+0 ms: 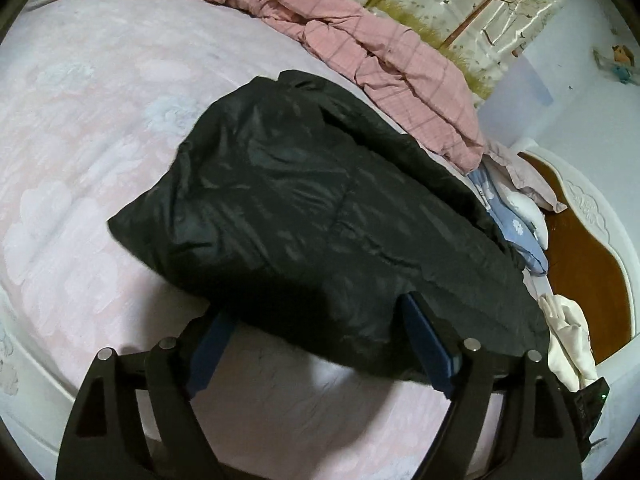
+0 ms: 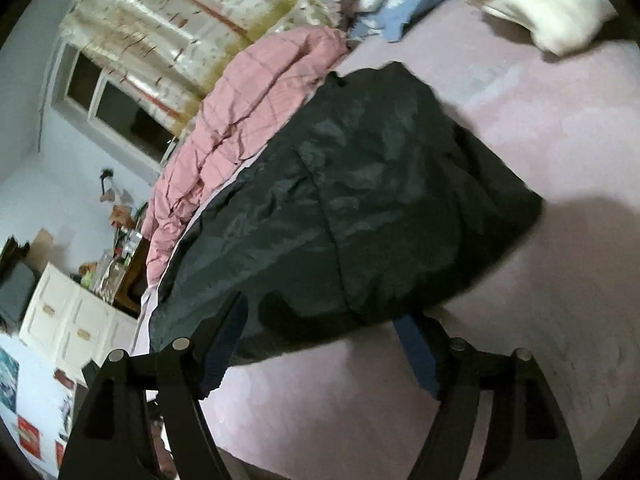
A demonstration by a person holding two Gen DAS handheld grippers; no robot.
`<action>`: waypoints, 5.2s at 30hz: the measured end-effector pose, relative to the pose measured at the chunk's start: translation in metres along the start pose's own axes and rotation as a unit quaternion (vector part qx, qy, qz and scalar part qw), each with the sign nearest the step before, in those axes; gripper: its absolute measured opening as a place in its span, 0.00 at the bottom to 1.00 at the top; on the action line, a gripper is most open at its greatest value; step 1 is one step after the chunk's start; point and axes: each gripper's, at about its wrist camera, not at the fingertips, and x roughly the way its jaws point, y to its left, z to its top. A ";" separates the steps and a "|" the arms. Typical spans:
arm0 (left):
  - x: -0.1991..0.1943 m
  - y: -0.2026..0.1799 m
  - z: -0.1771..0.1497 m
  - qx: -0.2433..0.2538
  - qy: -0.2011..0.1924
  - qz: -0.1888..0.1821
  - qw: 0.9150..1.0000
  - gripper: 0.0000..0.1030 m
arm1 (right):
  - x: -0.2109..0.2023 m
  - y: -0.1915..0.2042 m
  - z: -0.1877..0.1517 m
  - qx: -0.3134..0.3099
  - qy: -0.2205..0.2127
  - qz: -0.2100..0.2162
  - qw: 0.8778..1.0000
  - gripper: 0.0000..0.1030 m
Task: Fold large clothes
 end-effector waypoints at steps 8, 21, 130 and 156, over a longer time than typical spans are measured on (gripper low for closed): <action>-0.025 -0.017 -0.008 0.061 -0.059 0.017 0.996 0.09 | -0.002 0.020 -0.001 -0.067 -0.026 -0.047 0.996 0.10; -0.114 -0.059 0.020 0.106 -0.139 0.024 0.984 0.08 | -0.089 0.083 -0.001 -0.157 -0.085 -0.008 0.984 0.08; 0.123 -0.021 0.168 0.201 -0.023 0.195 0.960 0.84 | 0.194 0.189 0.074 -0.324 0.085 -0.095 0.937 0.93; 0.026 -0.063 0.125 0.228 -0.130 0.074 0.962 0.86 | 0.135 0.167 0.078 -0.317 -0.019 -0.116 0.941 0.88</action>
